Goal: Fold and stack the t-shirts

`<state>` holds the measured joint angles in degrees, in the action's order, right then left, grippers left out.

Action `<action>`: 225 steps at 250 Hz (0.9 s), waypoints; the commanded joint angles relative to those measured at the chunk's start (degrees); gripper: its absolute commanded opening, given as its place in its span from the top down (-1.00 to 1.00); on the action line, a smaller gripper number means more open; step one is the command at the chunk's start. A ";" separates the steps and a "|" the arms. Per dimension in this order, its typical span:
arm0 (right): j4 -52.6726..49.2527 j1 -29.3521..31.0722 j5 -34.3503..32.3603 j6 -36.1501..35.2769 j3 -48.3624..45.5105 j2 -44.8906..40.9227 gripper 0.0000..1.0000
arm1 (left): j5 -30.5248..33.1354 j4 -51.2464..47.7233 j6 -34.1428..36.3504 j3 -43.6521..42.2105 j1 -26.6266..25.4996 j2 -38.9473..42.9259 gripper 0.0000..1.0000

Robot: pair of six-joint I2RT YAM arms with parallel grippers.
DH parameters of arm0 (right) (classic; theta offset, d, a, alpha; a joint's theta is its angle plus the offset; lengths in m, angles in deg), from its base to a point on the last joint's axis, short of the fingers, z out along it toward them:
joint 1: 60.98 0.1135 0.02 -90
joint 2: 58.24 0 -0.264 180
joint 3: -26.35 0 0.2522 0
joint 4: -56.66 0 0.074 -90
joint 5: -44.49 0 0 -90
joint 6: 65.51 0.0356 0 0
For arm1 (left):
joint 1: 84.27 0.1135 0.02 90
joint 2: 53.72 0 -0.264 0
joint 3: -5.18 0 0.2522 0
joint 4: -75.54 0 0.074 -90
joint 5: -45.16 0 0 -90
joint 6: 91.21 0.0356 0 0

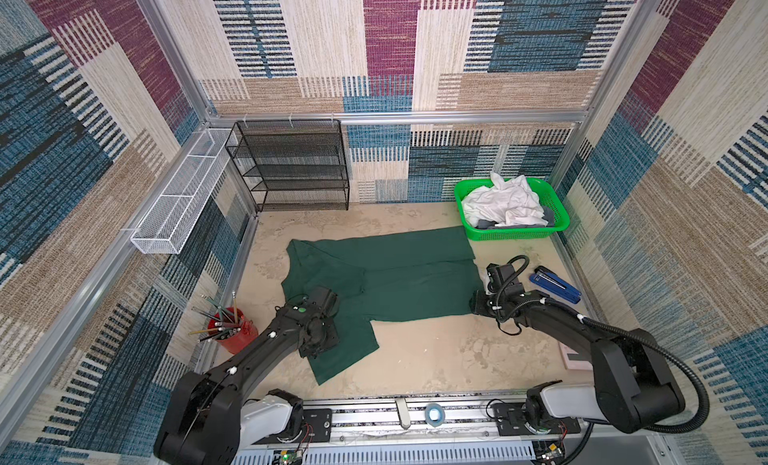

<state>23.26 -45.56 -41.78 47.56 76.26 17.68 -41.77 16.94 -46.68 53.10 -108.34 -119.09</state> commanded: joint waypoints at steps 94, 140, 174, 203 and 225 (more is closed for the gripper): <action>-2.10 0.05 2.82 0.58 0.15 -3.80 -0.03 | 4.45 -7.79 -21.48 -6.42 -12.88 6.20 0.10; -2.25 0.04 3.90 0.51 0.64 -3.42 -0.03 | 3.95 -4.90 -26.23 -10.38 -14.81 7.31 0.12; -1.90 0.05 3.96 0.57 0.58 -3.17 -0.03 | 3.88 -4.35 -28.32 -12.15 -15.96 9.06 0.37; -1.59 -0.34 3.56 1.46 0.34 -2.69 -0.03 | 5.03 -5.93 -28.43 -11.05 -16.00 10.71 0.71; -1.49 -1.15 1.34 3.32 -0.33 -3.57 0.01 | 7.14 -9.77 -27.62 -8.16 -16.00 12.61 0.85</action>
<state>21.07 -45.88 -38.06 48.24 76.47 14.83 -37.45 14.43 -73.35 42.98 -124.30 -107.96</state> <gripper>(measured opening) 0.508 0.116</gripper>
